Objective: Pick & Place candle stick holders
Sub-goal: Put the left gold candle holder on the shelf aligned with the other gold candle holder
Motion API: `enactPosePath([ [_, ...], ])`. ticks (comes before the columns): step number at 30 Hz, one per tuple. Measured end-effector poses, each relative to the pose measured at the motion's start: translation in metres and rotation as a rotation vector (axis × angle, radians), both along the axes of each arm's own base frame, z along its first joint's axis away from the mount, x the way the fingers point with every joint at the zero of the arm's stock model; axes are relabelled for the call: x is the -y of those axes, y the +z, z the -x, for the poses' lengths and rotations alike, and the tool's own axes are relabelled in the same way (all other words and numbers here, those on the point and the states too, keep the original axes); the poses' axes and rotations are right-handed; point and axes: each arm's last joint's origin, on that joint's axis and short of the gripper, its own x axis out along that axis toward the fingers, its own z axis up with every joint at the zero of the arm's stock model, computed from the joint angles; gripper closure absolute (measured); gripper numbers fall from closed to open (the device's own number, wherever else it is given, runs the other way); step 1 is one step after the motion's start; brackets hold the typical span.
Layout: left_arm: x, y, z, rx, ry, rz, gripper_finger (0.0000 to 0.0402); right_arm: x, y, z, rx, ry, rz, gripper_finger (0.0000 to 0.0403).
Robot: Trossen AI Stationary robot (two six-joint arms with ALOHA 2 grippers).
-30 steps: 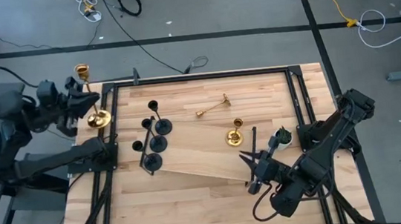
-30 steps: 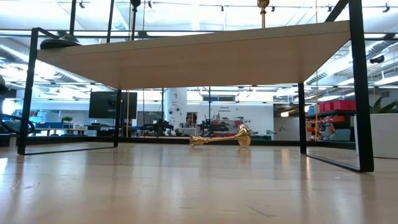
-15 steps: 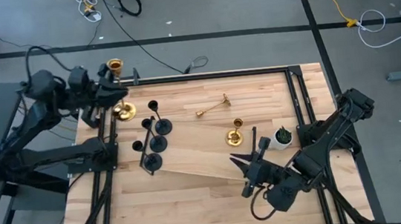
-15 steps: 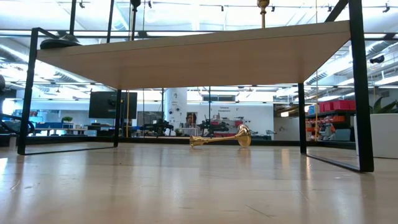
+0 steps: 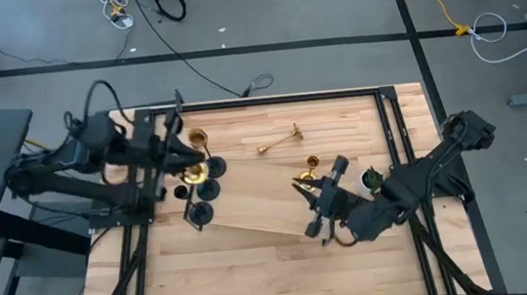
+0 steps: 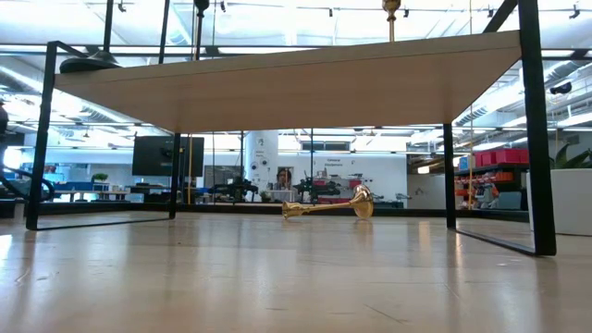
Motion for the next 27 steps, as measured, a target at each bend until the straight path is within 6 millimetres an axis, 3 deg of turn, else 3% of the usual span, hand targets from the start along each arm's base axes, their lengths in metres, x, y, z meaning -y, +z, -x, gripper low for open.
enactPosePath([
  [7, 0.037, -0.014, -0.028, -0.054, 0.080, -0.086, 0.0388, 0.001, 0.020, -0.013, 0.087, 0.256, -0.009, 0.0354],
  [11, 0.053, -0.014, -0.038, -0.008, 0.095, -0.130, 0.0388, 0.006, 0.029, -0.018, 0.150, 0.297, 0.008, 0.0354],
  [19, 0.068, -0.026, -0.059, -0.027, 0.103, -0.159, 0.0388, 0.018, 0.033, -0.028, 0.191, 0.455, 0.009, 0.0344],
  [27, 0.073, -0.032, -0.074, -0.014, 0.116, -0.172, 0.0388, 0.020, 0.036, -0.029, 0.214, 0.494, 0.030, 0.0280],
])
